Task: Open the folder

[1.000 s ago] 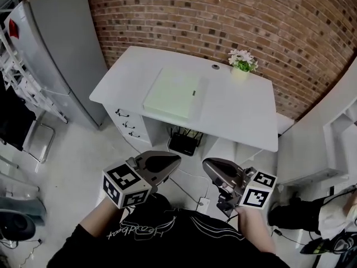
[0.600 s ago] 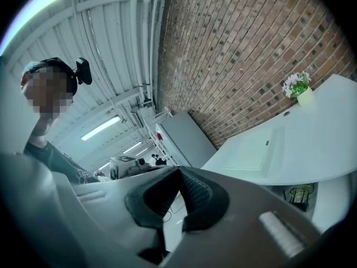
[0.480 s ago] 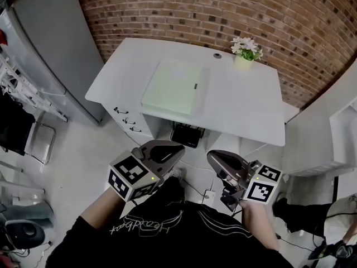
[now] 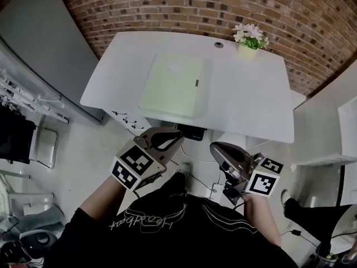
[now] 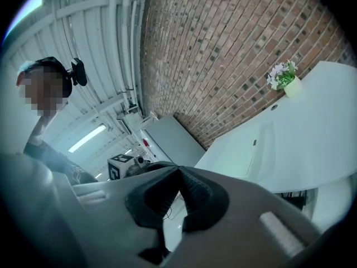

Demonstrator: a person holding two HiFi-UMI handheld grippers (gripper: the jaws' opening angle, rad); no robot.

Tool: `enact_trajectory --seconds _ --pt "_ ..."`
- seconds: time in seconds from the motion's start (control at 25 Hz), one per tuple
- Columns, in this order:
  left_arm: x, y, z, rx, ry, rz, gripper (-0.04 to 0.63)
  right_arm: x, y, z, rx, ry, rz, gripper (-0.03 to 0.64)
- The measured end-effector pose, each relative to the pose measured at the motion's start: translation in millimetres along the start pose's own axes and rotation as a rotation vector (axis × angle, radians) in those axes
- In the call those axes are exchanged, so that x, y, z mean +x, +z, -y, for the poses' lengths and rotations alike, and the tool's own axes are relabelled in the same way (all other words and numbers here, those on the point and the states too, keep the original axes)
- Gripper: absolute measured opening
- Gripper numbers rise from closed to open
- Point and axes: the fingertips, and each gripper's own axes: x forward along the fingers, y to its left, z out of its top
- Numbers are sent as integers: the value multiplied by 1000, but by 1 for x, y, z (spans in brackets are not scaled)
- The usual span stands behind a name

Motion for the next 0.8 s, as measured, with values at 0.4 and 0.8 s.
enact_trajectory --seconds 0.4,0.8 --pt "41 -17 -50 130 81 -161 25 19 10 46 83 -33 23 3" --pt "78 -59 -88 232 101 -329 84 29 3 85 165 -54 43 3"
